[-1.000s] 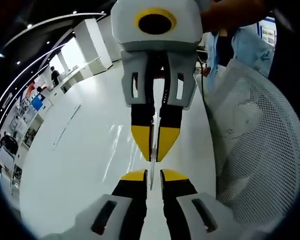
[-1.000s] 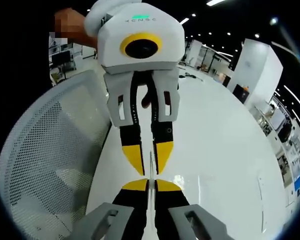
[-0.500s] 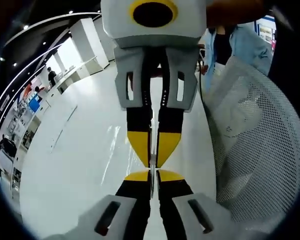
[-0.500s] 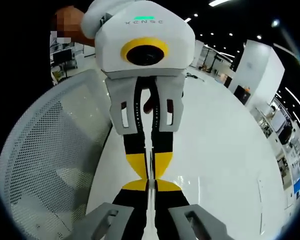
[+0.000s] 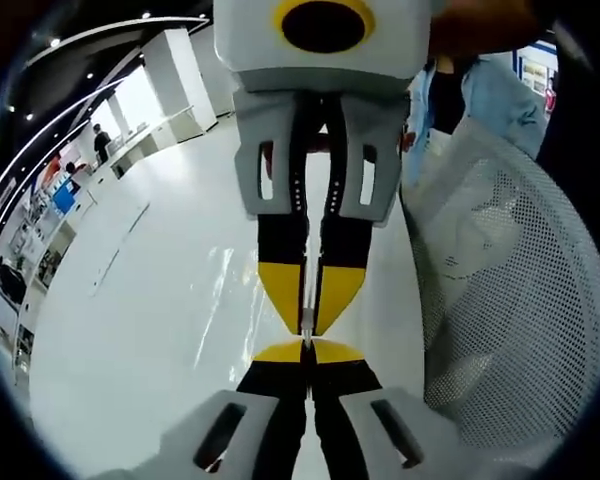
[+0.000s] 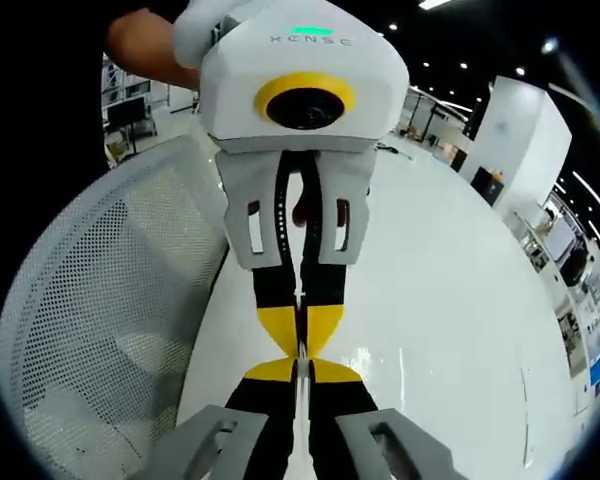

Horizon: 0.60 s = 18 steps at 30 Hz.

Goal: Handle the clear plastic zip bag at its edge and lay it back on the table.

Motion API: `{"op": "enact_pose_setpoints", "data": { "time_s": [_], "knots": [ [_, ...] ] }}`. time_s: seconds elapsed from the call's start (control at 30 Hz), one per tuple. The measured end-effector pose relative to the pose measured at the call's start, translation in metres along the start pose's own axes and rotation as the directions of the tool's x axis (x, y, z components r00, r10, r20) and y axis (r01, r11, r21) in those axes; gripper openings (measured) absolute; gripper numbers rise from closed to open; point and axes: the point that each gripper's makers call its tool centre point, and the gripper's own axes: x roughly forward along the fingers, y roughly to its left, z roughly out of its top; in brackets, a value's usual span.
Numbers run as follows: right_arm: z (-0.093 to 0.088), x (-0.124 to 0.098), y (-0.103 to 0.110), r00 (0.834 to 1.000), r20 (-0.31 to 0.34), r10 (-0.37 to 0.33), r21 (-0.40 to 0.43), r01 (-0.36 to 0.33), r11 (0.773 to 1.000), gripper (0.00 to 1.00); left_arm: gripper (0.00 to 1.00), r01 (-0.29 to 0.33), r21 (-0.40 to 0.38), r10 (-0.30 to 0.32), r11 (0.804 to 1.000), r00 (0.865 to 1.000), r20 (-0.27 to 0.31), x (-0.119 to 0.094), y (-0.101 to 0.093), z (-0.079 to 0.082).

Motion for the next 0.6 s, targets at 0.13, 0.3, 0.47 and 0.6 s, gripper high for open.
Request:
{"op": "enact_pose_setpoints", "data": {
  "time_s": [0.13, 0.3, 0.47, 0.6],
  "knots": [
    [-0.001, 0.000, 0.000, 1.000, -0.007, -0.004, 0.014, 0.004, 1.000, 0.00, 0.00, -0.007, 0.002, 0.007, 1.000, 1.000, -0.009, 0.001, 0.002, -0.001],
    [-0.004, -0.001, -0.001, 1.000, -0.010, -0.006, 0.023, 0.006, 1.000, 0.00, 0.00, -0.008, -0.013, 0.008, 1.000, 1.000, -0.011, 0.002, 0.003, -0.003],
    [-0.006, -0.001, -0.001, 1.000, -0.016, -0.006, 0.029, 0.007, 1.000, 0.00, 0.00, -0.010, -0.018, 0.010, 1.000, 1.000, -0.018, 0.002, 0.003, -0.003],
    [-0.011, -0.002, -0.002, 1.000, -0.020, -0.006, 0.035, 0.007, 0.999, 0.00, 0.00, -0.010, -0.024, 0.010, 1.000, 1.000, -0.021, 0.002, 0.003, -0.005]
  ]
}}
